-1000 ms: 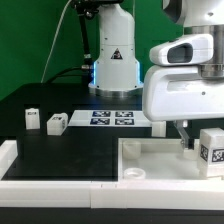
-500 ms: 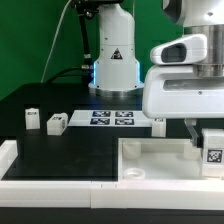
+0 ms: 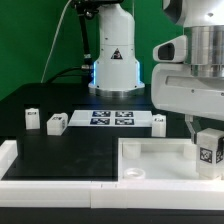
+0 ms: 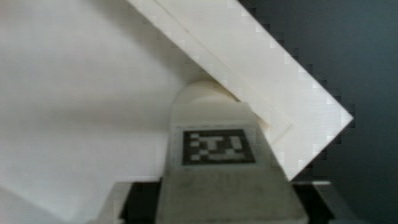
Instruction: Assemble one leg
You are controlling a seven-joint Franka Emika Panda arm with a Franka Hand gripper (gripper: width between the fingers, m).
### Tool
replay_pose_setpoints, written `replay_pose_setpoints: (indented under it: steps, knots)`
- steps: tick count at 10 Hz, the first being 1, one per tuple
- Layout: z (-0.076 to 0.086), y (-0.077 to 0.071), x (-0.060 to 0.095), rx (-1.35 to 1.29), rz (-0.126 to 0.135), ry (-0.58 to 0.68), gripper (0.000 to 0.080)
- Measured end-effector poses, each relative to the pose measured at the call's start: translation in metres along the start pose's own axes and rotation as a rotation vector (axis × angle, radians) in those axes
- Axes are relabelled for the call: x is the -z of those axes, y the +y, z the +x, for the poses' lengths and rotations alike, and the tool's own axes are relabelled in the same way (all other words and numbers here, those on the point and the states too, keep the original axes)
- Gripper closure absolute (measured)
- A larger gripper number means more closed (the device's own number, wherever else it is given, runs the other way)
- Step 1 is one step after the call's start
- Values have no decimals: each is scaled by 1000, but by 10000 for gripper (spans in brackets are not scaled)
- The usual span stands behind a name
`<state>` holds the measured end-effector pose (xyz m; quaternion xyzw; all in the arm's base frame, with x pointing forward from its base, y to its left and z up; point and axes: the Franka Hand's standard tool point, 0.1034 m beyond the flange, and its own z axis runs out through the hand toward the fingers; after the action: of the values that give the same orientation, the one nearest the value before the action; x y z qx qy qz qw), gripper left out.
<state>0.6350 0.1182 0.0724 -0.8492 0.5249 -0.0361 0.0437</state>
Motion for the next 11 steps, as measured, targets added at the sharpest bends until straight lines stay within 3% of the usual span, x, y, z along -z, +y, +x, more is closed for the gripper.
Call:
replay_pose_setpoints:
  steps: [3,4,5,6,7,8,11]
  knots:
    - [0,0,0,-175,5,-14,508]
    - [0,0,0,-141,5,-14,421]
    - [0,0,0,-99,5,-13,253]
    - [0,0,0,-62,6,-14,253]
    - [2,-2,0,67,22,-3,174]
    - [5,-3,0,237,51,21,156]
    - [2,-5,-1,603,54,37,151]
